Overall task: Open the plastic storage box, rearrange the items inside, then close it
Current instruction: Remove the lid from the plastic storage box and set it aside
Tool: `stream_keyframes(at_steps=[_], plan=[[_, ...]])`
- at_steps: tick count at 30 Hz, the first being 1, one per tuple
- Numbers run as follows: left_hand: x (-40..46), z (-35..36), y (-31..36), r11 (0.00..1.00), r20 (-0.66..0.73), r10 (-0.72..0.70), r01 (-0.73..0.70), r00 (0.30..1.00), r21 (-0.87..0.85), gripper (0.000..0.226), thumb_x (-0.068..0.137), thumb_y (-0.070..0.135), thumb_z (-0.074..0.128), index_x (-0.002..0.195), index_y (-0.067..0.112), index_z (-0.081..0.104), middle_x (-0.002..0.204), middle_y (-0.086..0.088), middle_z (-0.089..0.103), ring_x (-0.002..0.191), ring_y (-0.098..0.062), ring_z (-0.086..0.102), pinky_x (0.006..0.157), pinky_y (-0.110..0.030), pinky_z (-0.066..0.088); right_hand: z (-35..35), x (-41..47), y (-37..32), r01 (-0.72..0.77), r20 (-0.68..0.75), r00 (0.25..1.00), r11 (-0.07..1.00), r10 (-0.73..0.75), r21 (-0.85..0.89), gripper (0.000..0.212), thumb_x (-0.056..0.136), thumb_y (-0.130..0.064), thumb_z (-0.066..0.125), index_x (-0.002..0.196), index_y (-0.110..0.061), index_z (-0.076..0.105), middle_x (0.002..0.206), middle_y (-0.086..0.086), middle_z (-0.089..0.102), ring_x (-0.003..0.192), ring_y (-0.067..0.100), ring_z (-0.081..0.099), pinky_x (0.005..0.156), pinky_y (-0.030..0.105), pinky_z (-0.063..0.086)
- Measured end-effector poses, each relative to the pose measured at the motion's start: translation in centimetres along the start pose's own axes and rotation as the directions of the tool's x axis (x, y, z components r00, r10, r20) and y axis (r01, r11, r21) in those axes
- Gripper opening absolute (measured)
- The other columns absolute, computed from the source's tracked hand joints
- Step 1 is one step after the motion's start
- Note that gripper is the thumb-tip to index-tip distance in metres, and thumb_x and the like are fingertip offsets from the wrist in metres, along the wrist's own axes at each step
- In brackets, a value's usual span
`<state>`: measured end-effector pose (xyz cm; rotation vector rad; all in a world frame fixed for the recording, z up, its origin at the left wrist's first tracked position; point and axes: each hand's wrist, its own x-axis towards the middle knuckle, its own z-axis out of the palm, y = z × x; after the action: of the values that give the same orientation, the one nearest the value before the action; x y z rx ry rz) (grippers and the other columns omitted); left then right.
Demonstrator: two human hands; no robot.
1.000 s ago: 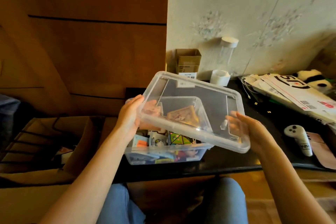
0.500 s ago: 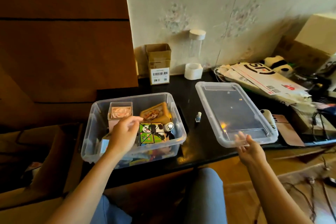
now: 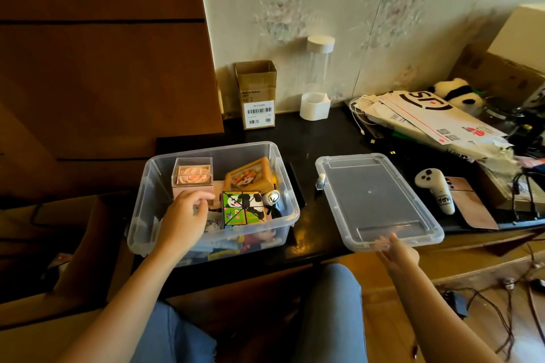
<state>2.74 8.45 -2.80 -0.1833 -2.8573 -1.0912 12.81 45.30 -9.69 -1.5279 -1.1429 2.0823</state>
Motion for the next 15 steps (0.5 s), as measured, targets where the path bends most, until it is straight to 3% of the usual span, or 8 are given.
stream_keyframes(at_steps=[3,5,8,10,13,15], plan=[[0.3,-0.1,0.3,1.0,0.008,-0.011,0.011,1.0,-0.02,0.029,0.098,0.008,0.041,0.105,0.02,0.066,0.123,0.0,0.059,0.113,-0.016,0.053,0.089,-0.028,0.041,-0.4,0.7,1.0,-0.057,-0.017,0.998,0.988,0.055,-0.144,0.035,0.093,-0.017,0.055,0.119,0.005,0.048,0.109,0.02,0.06,0.096,0.03,0.061,0.083,0.034,0.05],[0.5,0.0,0.4,0.999,0.007,-0.011,0.011,1.0,-0.033,0.029,0.097,0.007,0.041,0.106,0.019,0.066,0.123,0.0,0.059,0.111,-0.015,0.052,0.09,-0.027,0.039,-0.5,0.7,1.5,-0.086,-0.011,0.996,0.973,0.086,-0.212,0.038,0.093,-0.019,0.054,0.122,0.005,0.047,0.115,0.022,0.058,0.106,0.033,0.058,0.088,0.038,0.048],[0.7,0.2,0.2,0.999,0.032,-0.009,0.011,0.999,-0.047,0.027,0.097,0.009,0.043,0.106,0.02,0.065,0.122,0.001,0.06,0.105,-0.008,0.049,0.087,-0.024,0.038,-0.3,0.3,2.3,-0.068,-0.135,0.991,0.94,0.024,-0.335,0.038,0.093,-0.026,0.053,0.118,0.003,0.049,0.109,0.021,0.058,0.104,0.033,0.058,0.083,0.037,0.048],[1.0,0.4,0.1,0.998,0.045,-0.014,0.016,0.999,-0.054,0.025,0.097,0.011,0.044,0.107,0.02,0.065,0.123,0.002,0.06,0.108,-0.009,0.051,0.086,-0.024,0.038,0.1,-0.1,2.8,0.046,-0.232,0.963,0.931,-0.139,-0.363,0.03,0.092,-0.024,0.053,0.112,-0.003,0.05,0.092,0.014,0.056,0.088,0.029,0.058,0.07,0.035,0.047],[1.7,0.4,0.2,0.997,0.06,-0.011,0.015,0.998,-0.072,0.024,0.097,0.012,0.045,0.107,0.02,0.065,0.124,0.001,0.06,0.111,-0.012,0.052,0.086,-0.024,0.039,1.7,-0.8,3.0,0.32,-0.065,0.923,0.851,-0.379,-0.416,0.02,0.089,-0.016,0.051,0.104,-0.003,0.053,0.08,0.008,0.054,0.079,0.025,0.055,0.067,0.035,0.046],[2.3,0.4,0.4,0.997,0.072,0.002,0.004,0.997,-0.082,0.023,0.097,0.013,0.046,0.107,0.019,0.065,0.123,0.0,0.06,0.109,-0.011,0.052,0.086,-0.024,0.039,3.7,-1.5,2.4,0.421,0.113,0.902,0.791,-0.417,-0.444,0.02,0.09,-0.016,0.053,0.107,-0.005,0.054,0.087,0.011,0.058,0.081,0.025,0.058,0.075,0.037,0.05]])
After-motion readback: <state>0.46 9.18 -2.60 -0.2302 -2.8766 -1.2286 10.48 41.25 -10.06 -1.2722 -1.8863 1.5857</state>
